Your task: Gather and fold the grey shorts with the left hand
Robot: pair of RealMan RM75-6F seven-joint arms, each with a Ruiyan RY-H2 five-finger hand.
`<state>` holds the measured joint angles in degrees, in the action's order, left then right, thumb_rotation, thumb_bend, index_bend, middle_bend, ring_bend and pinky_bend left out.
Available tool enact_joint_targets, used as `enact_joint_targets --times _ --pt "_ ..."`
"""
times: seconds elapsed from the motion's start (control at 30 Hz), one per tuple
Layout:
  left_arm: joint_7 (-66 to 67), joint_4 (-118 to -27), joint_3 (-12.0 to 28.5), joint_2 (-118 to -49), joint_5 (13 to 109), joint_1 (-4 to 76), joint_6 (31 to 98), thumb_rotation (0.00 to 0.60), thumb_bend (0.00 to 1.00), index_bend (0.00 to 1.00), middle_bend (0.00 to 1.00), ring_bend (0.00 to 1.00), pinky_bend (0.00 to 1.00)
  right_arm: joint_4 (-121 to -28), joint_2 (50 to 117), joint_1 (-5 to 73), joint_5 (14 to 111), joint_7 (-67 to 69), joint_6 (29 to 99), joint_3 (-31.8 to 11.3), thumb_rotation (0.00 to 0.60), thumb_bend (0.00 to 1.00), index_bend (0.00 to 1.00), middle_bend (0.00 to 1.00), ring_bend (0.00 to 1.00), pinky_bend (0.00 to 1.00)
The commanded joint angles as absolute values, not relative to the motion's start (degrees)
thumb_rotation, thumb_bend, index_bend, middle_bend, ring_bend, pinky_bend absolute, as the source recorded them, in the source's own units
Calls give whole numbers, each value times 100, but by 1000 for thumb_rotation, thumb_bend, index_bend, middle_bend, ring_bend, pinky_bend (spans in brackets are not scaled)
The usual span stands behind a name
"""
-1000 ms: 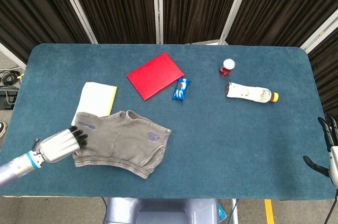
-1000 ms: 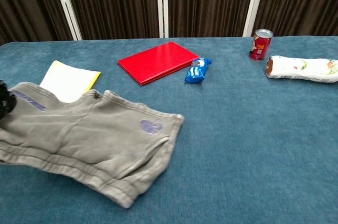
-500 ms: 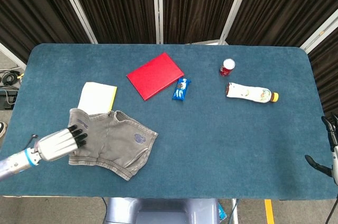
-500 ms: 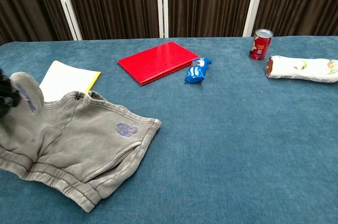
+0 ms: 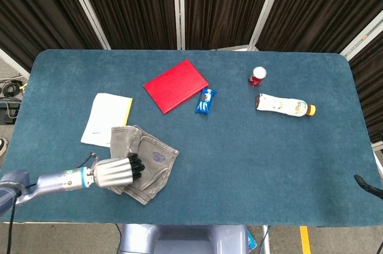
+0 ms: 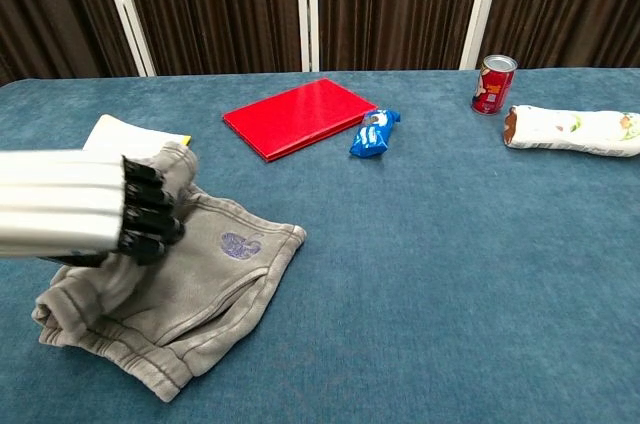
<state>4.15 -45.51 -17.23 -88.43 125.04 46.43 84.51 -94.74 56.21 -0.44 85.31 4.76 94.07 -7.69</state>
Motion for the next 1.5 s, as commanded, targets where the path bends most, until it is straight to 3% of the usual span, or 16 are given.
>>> enact_joint_targets --times 0.03,0.37,0.5,0.57,0.6,0.67,0.73,0.77,0.83,0.93,1.1,1.3,1.5 --pt "676 -4861 -1697 -8976 12695 4991 8051 600 524 723 403 416 471 -9475 5622 -45 8533 474 9408 -768 600 0 66 0 0 0" --pt "1015 -5232 -1693 -9151 12862 5375 7506 600 524 722 403 416 468 -9489 5611 -54 8523 504 9421 -780 600 0 66 0 0 0" --pt "1081 -5292 -1708 -9207 12884 5442 7390 600 519 674 383 410 448 -9494 5596 -61 8512 532 9423 -784 600 0 66 0 0 0" --pt "1133 -5307 -1712 -9224 12855 5438 7309 600 499 586 348 378 414 -9493 5591 -63 8514 541 9416 -779 600 0 66 0 0 0" --pt "1197 -5328 -1708 -9230 12819 5424 7235 600 461 485 302 335 375 -9494 5587 -65 8517 545 9413 -774 600 0 66 0 0 0" --pt "1302 -5375 -1684 -9240 12747 5387 7142 600 286 197 140 198 257 -9496 5581 -67 8517 549 9407 -770 600 0 66 0 0 0" --pt "1406 -5442 -1640 -9247 12659 5327 7110 600 113 32 27 94 165 -9506 5571 -72 8512 555 9402 -767 600 0 66 0 0 0" --pt "1447 -5512 -1603 -9254 12600 5277 7150 600 66 7 7 66 137 -9515 5564 -76 8513 557 9405 -766 600 0 66 0 0 0" --pt "1454 -5612 -1549 -9260 12540 5214 7278 600 2 0 0 13 73 -9525 5556 -81 8518 557 9414 -766 600 0 66 0 0 0" --pt "1460 -5780 -1442 -9218 12441 5108 7552 600 0 0 0 0 16 -9545 5548 -87 8538 555 9428 -761 600 0 66 0 0 0" --pt "1888 -6261 -1032 -9081 12072 4787 8058 600 0 0 0 0 0 -9567 5542 -98 8581 526 9443 -739 600 0 66 0 0 0" --pt "1906 -7539 -395 -8649 11241 4337 8685 600 0 0 0 0 0 -9582 5545 -101 8618 507 9449 -722 600 0 66 0 0 0" --pt "3138 -9176 74 -7691 9747 3499 8679 600 0 0 0 0 0 -9591 5565 -104 8700 433 9465 -686 600 0 66 0 0 0"
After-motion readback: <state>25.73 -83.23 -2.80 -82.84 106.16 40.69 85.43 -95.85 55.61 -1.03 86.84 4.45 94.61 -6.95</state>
